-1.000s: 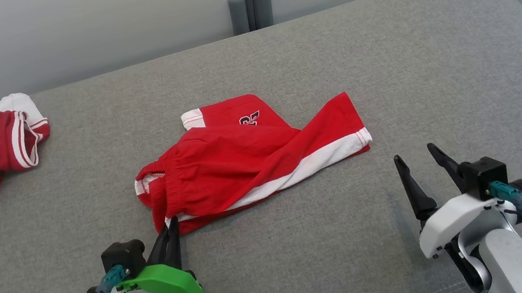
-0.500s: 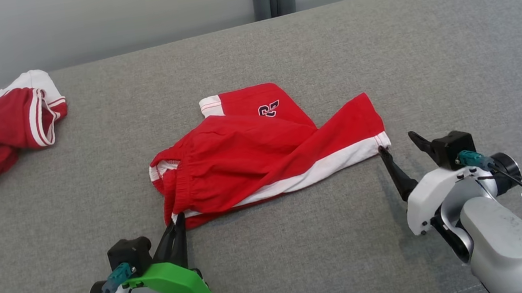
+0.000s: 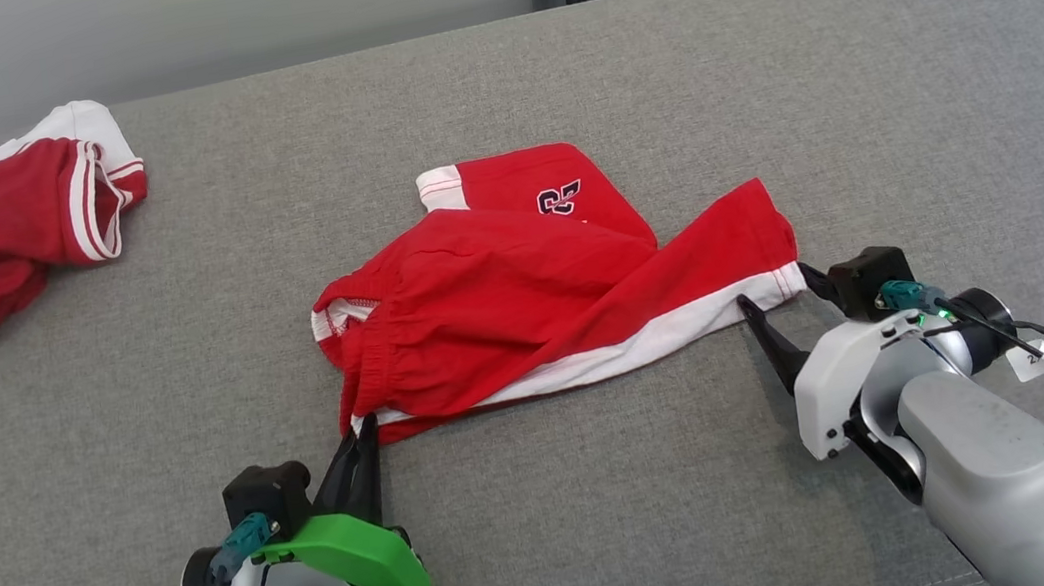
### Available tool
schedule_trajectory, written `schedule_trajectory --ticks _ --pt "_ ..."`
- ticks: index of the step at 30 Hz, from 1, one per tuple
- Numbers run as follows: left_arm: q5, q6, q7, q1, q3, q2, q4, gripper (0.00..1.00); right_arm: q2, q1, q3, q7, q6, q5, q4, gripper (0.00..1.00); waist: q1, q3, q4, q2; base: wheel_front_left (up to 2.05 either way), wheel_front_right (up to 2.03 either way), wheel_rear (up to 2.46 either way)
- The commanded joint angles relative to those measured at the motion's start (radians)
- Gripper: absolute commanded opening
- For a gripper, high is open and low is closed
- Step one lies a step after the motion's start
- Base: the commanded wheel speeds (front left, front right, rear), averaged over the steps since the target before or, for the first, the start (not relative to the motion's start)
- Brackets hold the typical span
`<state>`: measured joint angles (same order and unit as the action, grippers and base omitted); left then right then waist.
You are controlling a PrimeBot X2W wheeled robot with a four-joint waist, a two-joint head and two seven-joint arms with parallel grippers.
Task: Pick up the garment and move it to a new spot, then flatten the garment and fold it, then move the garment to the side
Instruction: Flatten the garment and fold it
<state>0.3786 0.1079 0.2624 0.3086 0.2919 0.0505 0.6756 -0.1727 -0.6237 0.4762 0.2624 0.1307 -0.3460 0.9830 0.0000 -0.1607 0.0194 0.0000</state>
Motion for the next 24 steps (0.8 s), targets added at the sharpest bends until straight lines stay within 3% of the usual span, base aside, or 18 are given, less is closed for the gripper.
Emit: schedule_trajectory --ticks 1,15,18,19,20,24 --pt "0.002 -0.001 0.003 0.019 0.002 0.002 0.001 0.00 -0.005 -0.022 0.031 0.003 0.000 -0.013 0.013 1.00 0.0000 -0.005 0.004 0.0000 0.00 0.00 0.00" --pt "0.008 -0.004 0.003 0.013 -0.007 0.001 -0.003 0.00 -0.010 0.009 0.081 0.004 0.000 -0.014 -0.041 0.98 0.0000 -0.004 -0.002 0.0000 0.00 0.00 0.00" --pt "0.008 -0.004 0.003 0.013 -0.007 0.001 -0.002 0.00 -0.009 0.015 0.088 0.004 0.000 -0.011 -0.048 0.80 0.0000 -0.006 -0.003 0.0000 0.00 0.00 0.00" --pt "0.008 -0.004 0.003 0.015 -0.006 0.001 -0.001 0.00 -0.009 0.018 0.093 0.004 0.000 -0.013 -0.046 0.60 0.0000 -0.007 -0.003 0.0000 0.00 0.00 0.00" --pt "0.008 -0.004 0.003 0.017 -0.006 0.001 0.000 0.00 -0.011 0.018 0.095 0.004 0.000 -0.013 -0.042 0.54 0.0000 -0.007 -0.003 0.0000 0.00 0.00 0.00" --pt "0.008 -0.003 0.003 0.021 -0.004 0.001 0.001 0.00 -0.014 0.008 0.099 0.004 0.000 -0.014 -0.024 0.42 0.0000 -0.009 -0.001 0.0000 0.00 0.00 0.00"
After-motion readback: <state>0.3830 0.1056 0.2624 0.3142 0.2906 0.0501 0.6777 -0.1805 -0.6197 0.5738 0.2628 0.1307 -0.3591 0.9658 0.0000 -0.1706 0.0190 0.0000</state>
